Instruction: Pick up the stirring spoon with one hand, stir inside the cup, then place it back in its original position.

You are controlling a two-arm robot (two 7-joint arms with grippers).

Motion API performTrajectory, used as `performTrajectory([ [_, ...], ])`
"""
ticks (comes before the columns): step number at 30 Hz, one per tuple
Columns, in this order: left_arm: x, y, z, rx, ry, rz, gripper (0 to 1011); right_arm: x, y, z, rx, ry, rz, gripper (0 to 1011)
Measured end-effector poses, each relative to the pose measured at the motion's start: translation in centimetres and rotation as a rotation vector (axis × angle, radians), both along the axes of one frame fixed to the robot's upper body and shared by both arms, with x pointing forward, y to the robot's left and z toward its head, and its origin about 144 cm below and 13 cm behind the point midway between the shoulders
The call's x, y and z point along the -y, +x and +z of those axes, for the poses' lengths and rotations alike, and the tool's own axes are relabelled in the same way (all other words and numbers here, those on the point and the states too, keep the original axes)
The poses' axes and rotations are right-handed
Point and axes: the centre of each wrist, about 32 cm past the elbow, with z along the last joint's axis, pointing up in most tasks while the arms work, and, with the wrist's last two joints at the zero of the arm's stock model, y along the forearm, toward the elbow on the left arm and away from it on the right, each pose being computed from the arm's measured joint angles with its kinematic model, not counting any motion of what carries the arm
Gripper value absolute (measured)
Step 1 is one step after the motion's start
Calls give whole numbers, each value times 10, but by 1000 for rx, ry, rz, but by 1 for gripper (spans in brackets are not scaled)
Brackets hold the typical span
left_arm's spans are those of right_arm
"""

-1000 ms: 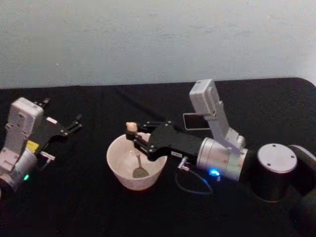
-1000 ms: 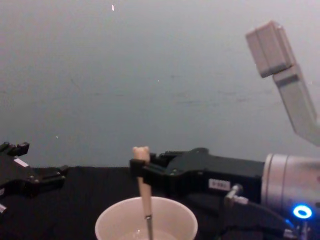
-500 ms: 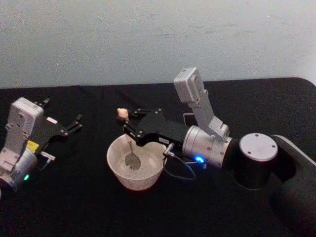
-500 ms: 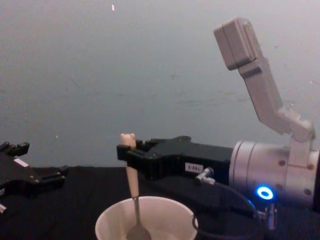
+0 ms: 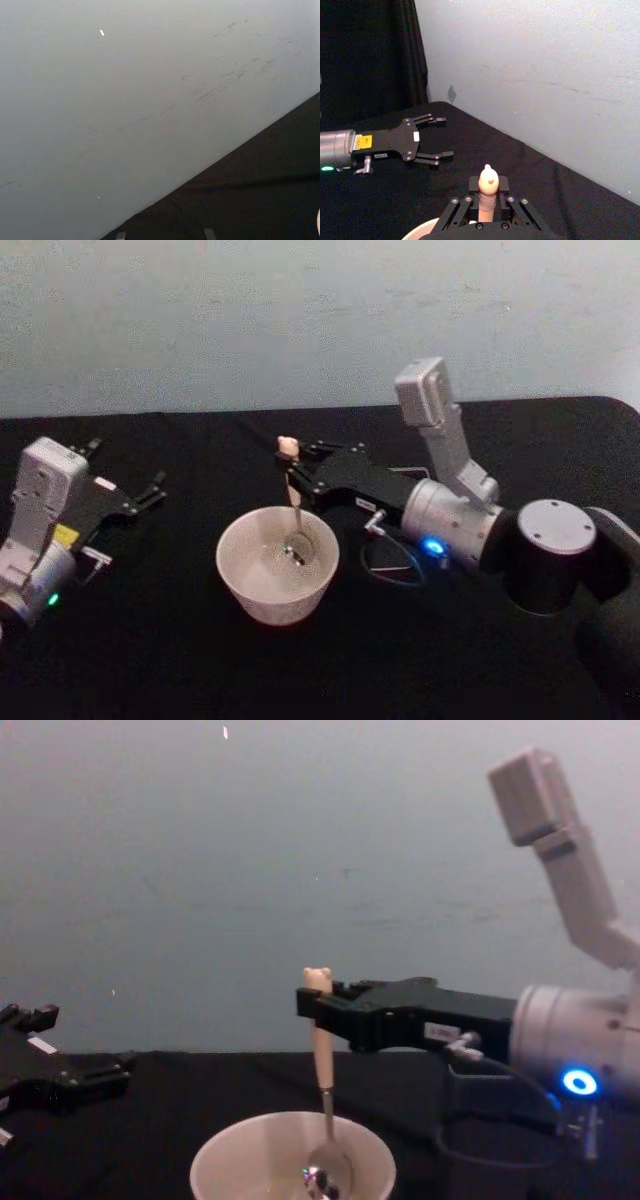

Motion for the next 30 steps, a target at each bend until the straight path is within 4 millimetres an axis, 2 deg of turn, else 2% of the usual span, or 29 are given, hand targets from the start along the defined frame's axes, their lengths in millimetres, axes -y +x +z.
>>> performTrajectory([
  [6,0,0,0,0,0,0,1001,10,-11,3,-23,35,-8,221],
  [16,0,0,0,0,0,0,1001,14,-14,8,-44,91,-34,218],
  [30,0,0,0,0,0,0,1002,37,-15,33,-7,227,-140,218],
])
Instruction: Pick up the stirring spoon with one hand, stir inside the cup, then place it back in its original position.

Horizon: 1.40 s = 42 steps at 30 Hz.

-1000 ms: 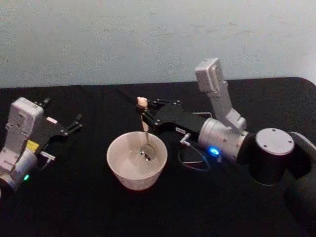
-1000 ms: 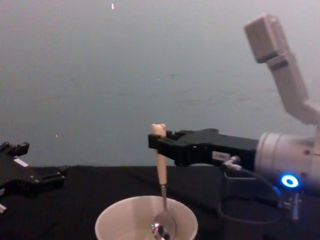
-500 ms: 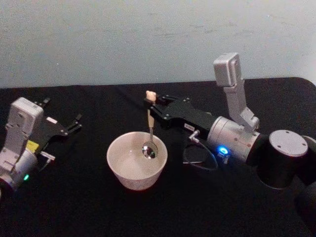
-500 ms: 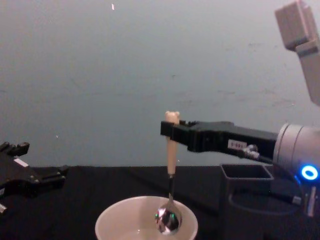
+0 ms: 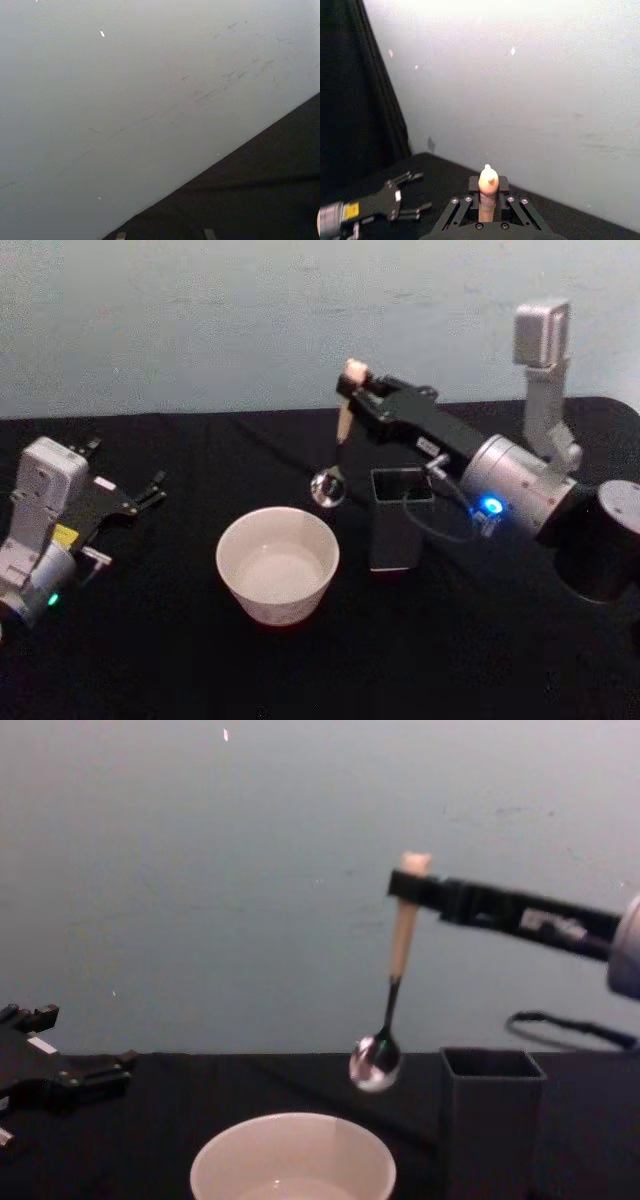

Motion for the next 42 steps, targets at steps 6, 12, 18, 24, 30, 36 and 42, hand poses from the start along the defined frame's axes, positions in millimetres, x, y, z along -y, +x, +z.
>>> performTrajectory([
  [6,0,0,0,0,0,0,1001,17,-6,12,23,42,-39,218],
  [12,0,0,0,0,0,0,1001,32,-12,18,37,56,-74,221],
  [18,0,0,0,0,0,0,1001,44,-18,20,40,59,-102,218],
  [24,0,0,0,0,0,0,1001,48,-19,17,29,50,-120,218],
  [30,0,0,0,0,0,0,1001,48,-19,10,10,35,-137,218],
  [36,0,0,0,0,0,0,1001,47,-18,1,-5,8,-149,218],
  [42,0,0,0,0,0,0,1001,45,-20,-10,-36,-13,-152,218],
])
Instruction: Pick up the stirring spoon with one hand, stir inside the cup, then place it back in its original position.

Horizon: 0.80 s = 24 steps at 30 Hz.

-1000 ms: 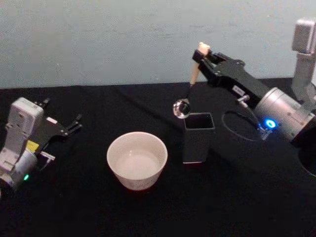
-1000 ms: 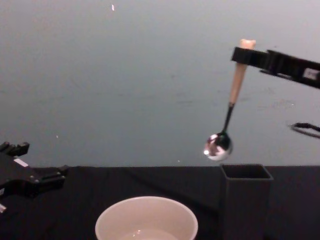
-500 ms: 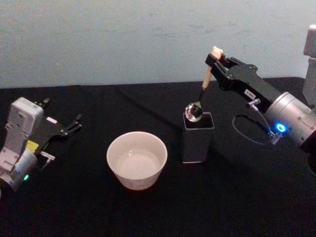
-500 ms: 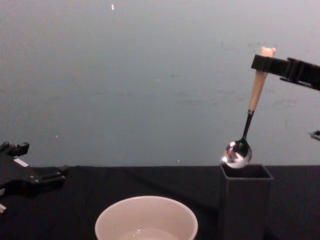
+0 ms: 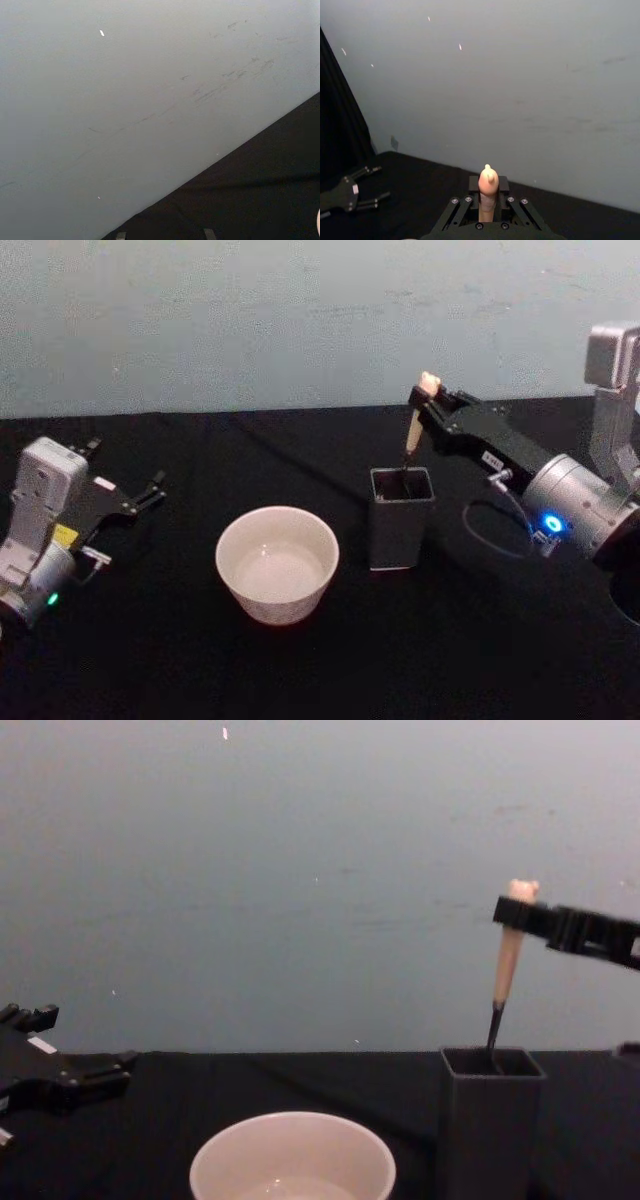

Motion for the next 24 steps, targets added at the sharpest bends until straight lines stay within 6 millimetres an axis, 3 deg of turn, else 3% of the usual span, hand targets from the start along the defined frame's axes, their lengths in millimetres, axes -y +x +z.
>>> performTrajectory([
  [24,0,0,0,0,0,0,1001,-2,3,-31,-100,-58,-29,218],
])
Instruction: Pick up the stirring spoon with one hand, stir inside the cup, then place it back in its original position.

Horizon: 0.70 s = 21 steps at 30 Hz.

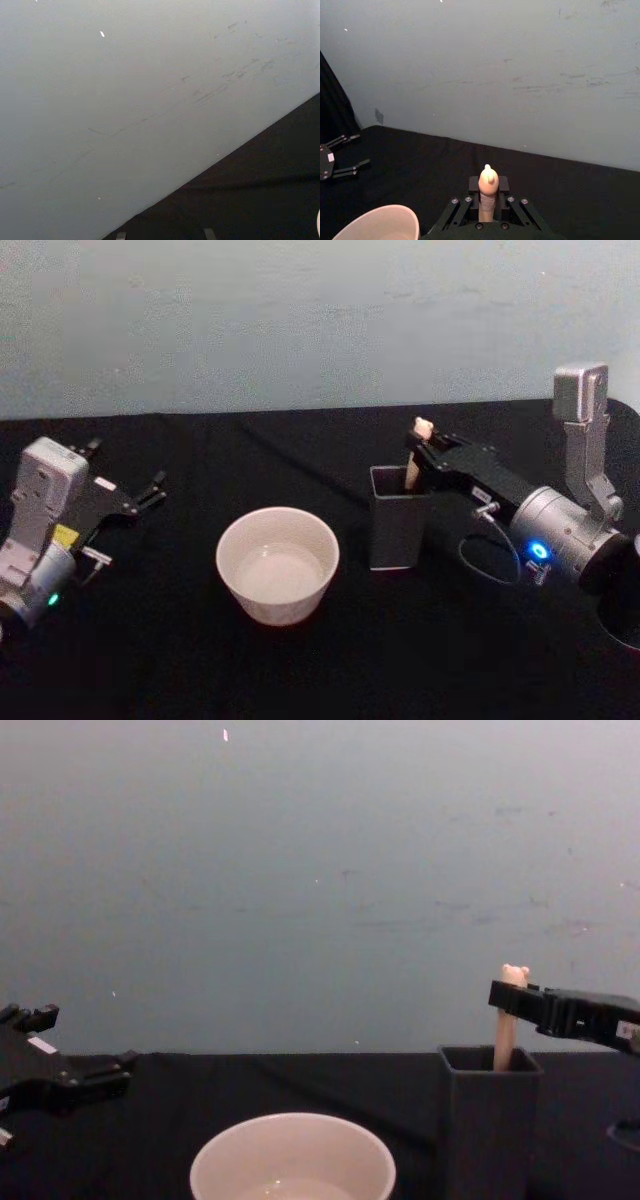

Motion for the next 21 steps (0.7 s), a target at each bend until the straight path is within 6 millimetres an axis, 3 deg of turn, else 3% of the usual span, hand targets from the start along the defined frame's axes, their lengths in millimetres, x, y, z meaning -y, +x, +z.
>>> performTrajectory([
  [21,0,0,0,0,0,0,1001,2,-1,-6,-31,-15,12,218],
])
